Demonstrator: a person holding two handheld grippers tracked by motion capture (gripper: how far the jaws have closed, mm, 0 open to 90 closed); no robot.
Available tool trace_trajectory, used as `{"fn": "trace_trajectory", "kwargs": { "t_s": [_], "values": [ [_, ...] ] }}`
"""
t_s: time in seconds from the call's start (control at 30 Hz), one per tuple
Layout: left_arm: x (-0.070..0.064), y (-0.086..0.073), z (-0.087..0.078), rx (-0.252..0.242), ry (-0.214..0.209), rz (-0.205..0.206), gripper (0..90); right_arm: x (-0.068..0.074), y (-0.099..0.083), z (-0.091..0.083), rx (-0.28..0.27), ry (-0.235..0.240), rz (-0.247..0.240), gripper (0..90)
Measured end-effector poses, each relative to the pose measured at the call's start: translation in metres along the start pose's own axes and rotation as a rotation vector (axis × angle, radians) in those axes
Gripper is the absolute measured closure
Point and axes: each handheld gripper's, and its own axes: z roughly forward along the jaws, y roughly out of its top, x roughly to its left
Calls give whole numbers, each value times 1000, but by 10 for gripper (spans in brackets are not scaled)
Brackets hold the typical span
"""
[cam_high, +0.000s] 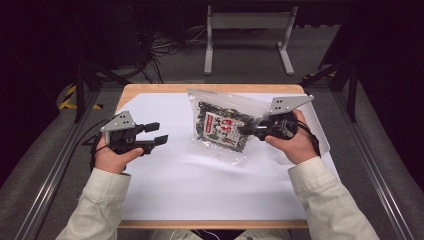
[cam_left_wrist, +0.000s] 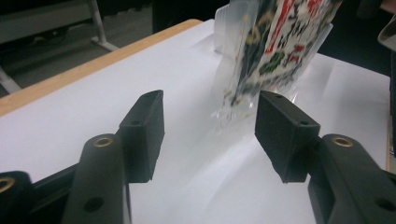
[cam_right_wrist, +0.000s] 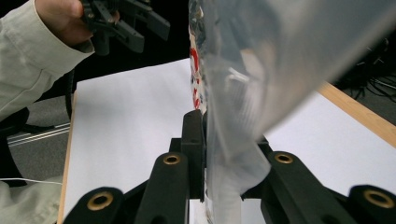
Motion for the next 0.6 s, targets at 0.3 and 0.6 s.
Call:
{"fn": "trace_trajectory", "kwargs": {
  "t_s": [0.3, 0.6],
  "values": [
    [8, -13, 8, 58, -3, -7, 404, -10, 11, -20, 29, -72, 39, 765],
    [13, -30, 10, 79, 17, -19, 362, -20, 17, -34, 30, -140, 86, 765]
  ]
}}
